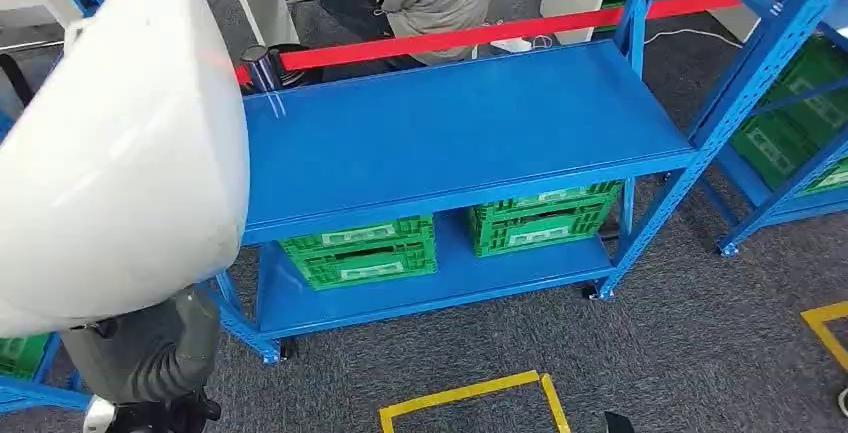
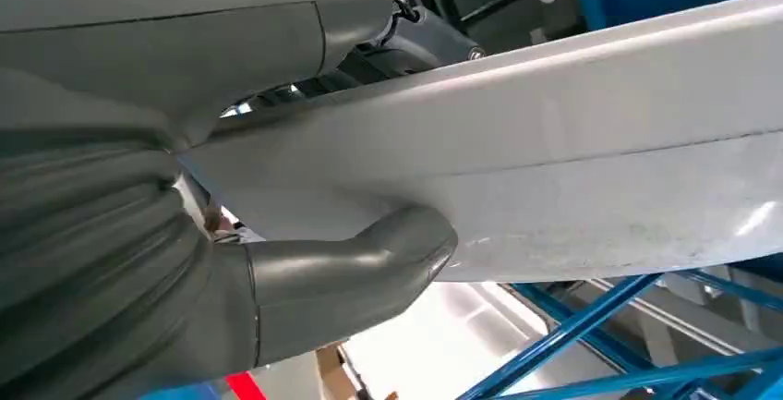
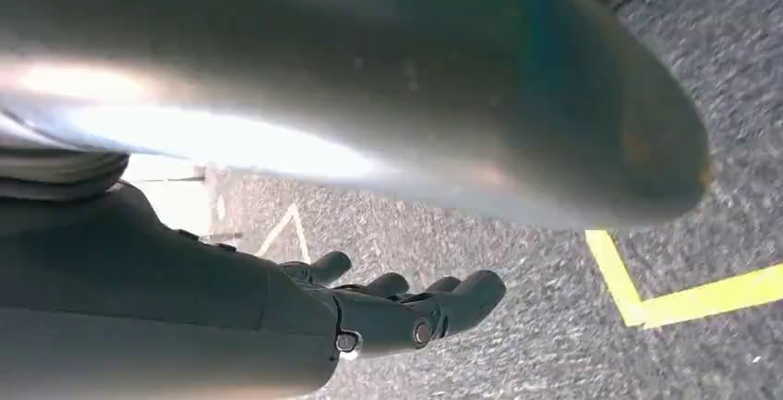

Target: Take the parts from the cabinet and place them on the table.

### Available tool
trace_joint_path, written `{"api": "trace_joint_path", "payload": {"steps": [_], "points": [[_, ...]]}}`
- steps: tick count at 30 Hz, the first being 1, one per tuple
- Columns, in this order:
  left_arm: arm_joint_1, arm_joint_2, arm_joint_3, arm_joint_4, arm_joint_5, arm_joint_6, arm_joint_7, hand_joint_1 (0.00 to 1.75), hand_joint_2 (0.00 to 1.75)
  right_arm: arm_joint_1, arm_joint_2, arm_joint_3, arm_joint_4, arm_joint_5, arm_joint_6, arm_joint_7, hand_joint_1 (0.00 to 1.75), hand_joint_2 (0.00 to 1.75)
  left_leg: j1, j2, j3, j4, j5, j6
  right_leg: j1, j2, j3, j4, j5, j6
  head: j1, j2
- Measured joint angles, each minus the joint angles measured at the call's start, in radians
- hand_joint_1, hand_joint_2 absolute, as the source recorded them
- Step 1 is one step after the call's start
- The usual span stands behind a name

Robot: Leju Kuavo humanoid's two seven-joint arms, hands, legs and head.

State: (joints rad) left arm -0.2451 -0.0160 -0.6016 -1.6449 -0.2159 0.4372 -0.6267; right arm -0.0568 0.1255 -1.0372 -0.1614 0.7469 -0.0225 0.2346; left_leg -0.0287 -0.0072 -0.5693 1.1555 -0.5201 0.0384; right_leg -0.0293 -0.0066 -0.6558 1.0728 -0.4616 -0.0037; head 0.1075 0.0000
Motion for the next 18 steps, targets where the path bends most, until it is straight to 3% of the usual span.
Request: {"api": "trace_joint_path", "payload": {"steps": [1,2,3,5,6,7,8,9,10,11,12,13,14,15,16,17,18], "points": [[0.000,0.000,0.000,-0.004,0.000,0.000,-0.003,1.75,1.75,-0.001,0.005,0.000,0.000,0.000,0.000,0.000,0.00,0.00,-0.014,-0.005,0.066,-0.093,-0.015,0.028,-0.008,-0.001,0.000,-0.005,0.009,-0.002,0.000,0.000],[0.000,0.000,0.000,-0.007,0.000,0.000,-0.005,1.75,1.75,-0.001,0.012,-0.001,0.000,0.000,0.001,0.000,0.00,0.00,-0.015,0.002,0.103,-0.162,-0.041,0.037,-0.003,-0.002,0.002,-0.016,0.020,0.007,0.006,0.000],[-0.001,0.001,0.000,-0.008,0.000,0.002,-0.006,1.75,1.75,0.000,0.009,-0.001,0.000,0.000,0.001,-0.002,0.00,0.00,-0.021,0.003,0.104,-0.172,-0.034,0.020,-0.016,-0.002,0.003,-0.026,0.035,0.018,0.005,0.000],[0.000,0.002,0.000,-0.008,0.000,0.002,-0.005,1.75,1.75,-0.001,0.011,-0.002,0.001,0.000,0.002,-0.001,0.00,0.00,-0.032,0.002,0.098,-0.188,-0.003,0.018,-0.029,-0.002,0.004,-0.049,0.061,0.029,-0.003,0.000],[0.000,0.002,0.000,-0.009,0.000,0.002,-0.006,1.75,1.75,0.002,0.012,-0.002,0.001,0.000,0.002,-0.001,0.00,0.00,-0.033,0.003,0.104,-0.232,0.030,0.031,-0.022,0.002,0.005,-0.062,0.073,0.035,-0.002,0.000],[0.000,0.002,0.000,-0.008,0.001,0.002,-0.007,1.75,1.75,0.002,0.008,-0.002,0.000,0.000,0.001,-0.001,0.00,0.00,-0.024,0.011,0.113,-0.253,0.054,0.022,-0.020,0.000,-0.002,-0.054,0.046,0.032,-0.003,0.000],[0.000,0.001,0.000,-0.007,0.001,0.002,-0.007,1.75,1.75,0.004,0.010,-0.002,0.001,-0.001,0.002,0.001,0.00,0.00,-0.022,0.009,0.100,-0.258,0.068,0.036,-0.015,0.003,-0.011,-0.020,-0.013,0.030,-0.002,0.000],[0.003,0.001,0.000,-0.007,0.001,0.003,-0.007,1.75,1.75,0.004,0.011,-0.002,0.001,-0.002,0.002,0.000,0.00,0.00,-0.021,0.010,0.082,-0.255,0.080,0.031,-0.012,0.003,-0.028,0.047,-0.083,0.031,0.000,0.000],[0.008,0.001,0.000,-0.006,0.002,0.003,-0.005,1.75,1.75,0.004,0.008,-0.002,0.000,-0.002,0.001,-0.002,0.00,0.00,-0.021,0.012,0.063,-0.246,0.088,0.029,-0.012,0.005,-0.043,0.117,-0.128,0.034,-0.001,0.000],[0.011,0.001,0.000,-0.005,0.002,0.003,-0.005,1.75,1.75,0.004,0.005,-0.002,0.000,-0.002,0.001,-0.003,0.00,0.00,-0.021,0.014,0.041,-0.233,0.094,0.026,-0.010,0.005,-0.054,0.183,-0.147,0.038,-0.001,0.000],[0.014,0.001,0.000,-0.005,0.003,0.003,-0.006,1.75,1.75,0.004,0.003,-0.002,0.000,-0.002,0.000,-0.003,0.00,0.00,-0.018,0.017,0.016,-0.216,0.099,0.022,-0.009,0.005,-0.053,0.223,-0.131,0.044,0.000,0.000],[0.015,0.001,0.000,-0.003,0.006,0.004,-0.008,1.75,1.75,0.004,0.000,-0.003,0.000,-0.002,0.000,-0.003,0.00,0.00,-0.013,0.018,-0.010,-0.197,0.103,0.016,-0.010,0.004,-0.035,0.224,-0.094,0.050,0.000,0.000],[0.016,0.002,0.000,-0.001,0.008,0.007,-0.010,1.75,1.75,0.004,-0.001,-0.003,0.000,-0.002,-0.002,-0.003,0.00,0.00,-0.005,0.018,-0.039,-0.174,0.107,0.010,-0.012,0.004,-0.001,0.193,-0.052,0.057,0.000,0.000],[0.017,0.002,0.000,0.000,0.014,0.013,-0.015,1.75,1.75,0.004,-0.001,-0.003,0.000,-0.002,-0.004,-0.005,0.00,0.00,0.002,0.019,-0.071,-0.146,0.110,0.005,-0.018,0.003,0.048,0.134,-0.032,0.070,0.003,0.000],[0.018,0.002,0.002,0.001,0.019,0.019,-0.019,1.75,1.75,0.000,-0.001,-0.003,0.000,-0.002,-0.006,-0.005,0.00,0.00,0.004,0.018,-0.100,-0.116,0.111,-0.002,-0.023,0.003,0.084,0.062,-0.085,0.093,0.015,0.000],[0.020,0.003,0.005,0.000,0.024,0.024,-0.023,1.75,1.75,-0.002,0.005,-0.003,0.000,-0.002,-0.006,-0.006,0.00,0.00,-0.005,0.015,-0.122,-0.089,0.110,-0.007,-0.016,0.007,0.111,0.011,-0.122,0.080,0.036,0.000],[0.023,0.005,0.007,0.000,0.026,0.027,-0.024,1.75,1.75,0.003,0.004,-0.003,0.000,-0.002,-0.007,-0.006,0.00,0.00,-0.012,0.011,-0.127,-0.080,0.112,-0.009,-0.021,0.013,0.102,0.033,-0.118,0.044,0.036,0.000]]}}
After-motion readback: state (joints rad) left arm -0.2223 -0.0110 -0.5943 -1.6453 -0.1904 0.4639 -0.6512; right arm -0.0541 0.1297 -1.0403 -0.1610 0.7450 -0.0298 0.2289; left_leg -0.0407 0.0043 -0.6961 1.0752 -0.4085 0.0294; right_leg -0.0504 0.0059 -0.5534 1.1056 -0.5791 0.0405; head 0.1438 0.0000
